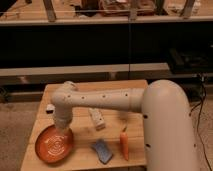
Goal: Push the ceramic bowl across the table
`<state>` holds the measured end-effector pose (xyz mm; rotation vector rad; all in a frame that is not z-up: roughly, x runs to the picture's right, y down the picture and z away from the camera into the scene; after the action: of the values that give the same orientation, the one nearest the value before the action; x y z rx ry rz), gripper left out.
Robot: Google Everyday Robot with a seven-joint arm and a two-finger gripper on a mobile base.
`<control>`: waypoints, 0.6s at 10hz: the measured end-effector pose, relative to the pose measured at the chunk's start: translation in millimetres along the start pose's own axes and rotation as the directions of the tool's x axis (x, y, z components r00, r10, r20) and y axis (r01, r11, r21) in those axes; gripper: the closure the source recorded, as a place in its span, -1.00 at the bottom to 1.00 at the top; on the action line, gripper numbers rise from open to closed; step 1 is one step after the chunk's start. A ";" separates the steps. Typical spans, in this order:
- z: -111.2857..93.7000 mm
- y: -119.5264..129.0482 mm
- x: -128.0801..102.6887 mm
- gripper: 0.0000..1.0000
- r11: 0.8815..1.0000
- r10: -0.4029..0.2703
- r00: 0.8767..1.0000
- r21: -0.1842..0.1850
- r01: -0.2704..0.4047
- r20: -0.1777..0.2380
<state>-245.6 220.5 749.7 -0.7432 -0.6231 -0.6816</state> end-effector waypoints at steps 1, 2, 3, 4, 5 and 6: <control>8.9 -4.9 -7.3 1.00 1.000 -0.014 1.000 -0.007 0.014 0.006; 11.3 -6.3 -7.6 1.00 1.000 -0.019 1.000 -0.004 0.019 0.010; 14.4 -5.0 -4.8 1.00 1.000 -0.026 1.000 0.001 0.026 0.017; 15.2 -4.5 -2.9 1.00 1.000 -0.028 0.999 0.006 0.028 0.021; 16.7 -5.0 -3.9 1.00 0.999 -0.035 0.999 0.008 0.035 0.023; 17.9 -5.0 -1.9 1.00 0.999 -0.036 0.999 0.014 0.036 0.024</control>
<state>-255.2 232.1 760.7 -0.7302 -0.6644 -0.7013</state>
